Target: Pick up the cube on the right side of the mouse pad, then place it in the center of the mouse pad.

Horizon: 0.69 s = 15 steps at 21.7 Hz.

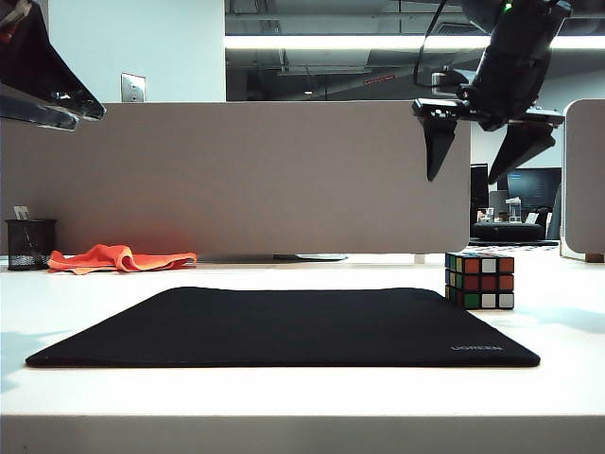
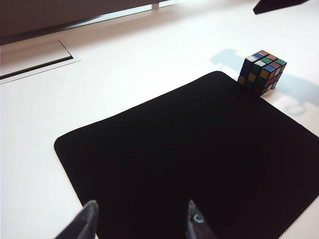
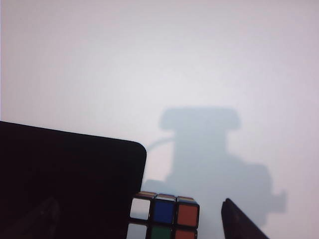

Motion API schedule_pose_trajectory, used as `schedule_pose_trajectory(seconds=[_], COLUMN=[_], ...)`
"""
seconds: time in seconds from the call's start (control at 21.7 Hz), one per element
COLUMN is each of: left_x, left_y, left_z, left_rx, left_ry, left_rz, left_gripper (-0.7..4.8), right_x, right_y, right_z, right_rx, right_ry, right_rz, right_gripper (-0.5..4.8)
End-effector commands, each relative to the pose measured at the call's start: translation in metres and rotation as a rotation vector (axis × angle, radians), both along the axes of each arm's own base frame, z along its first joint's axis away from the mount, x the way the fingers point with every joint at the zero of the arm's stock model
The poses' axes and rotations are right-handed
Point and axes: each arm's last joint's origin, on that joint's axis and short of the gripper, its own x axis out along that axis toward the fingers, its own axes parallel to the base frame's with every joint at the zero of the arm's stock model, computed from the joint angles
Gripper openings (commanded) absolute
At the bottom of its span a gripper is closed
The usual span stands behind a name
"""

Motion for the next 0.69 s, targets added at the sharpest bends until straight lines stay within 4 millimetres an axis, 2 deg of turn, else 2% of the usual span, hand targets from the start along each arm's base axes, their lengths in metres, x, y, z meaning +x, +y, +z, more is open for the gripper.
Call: schedule_pose_trajectory(seconds=[0.05,0.46,0.69], left_x=[0.000,0.000,-0.001], left_y=[0.000,0.000,0.000], left_z=[0.003,0.001,0.001], left_rx=[-0.002,0.001,0.003], left_ry=[-0.009,0.008,0.017], left_rz=[-0.001,-0.001,-0.001], left_gripper=[2.25,2.25,2.25], right_x=[0.002,0.010,0.007], right_y=[0.000,0.002,0.001], right_z=[-0.008,-0.053,-0.063], right_rx=[-0.012,-0.041,-0.055], right_ry=[0.037,0.231,0.318], right_rz=[0.001,-0.008,-0.006], right_gripper=[4.79,4.79,4.79])
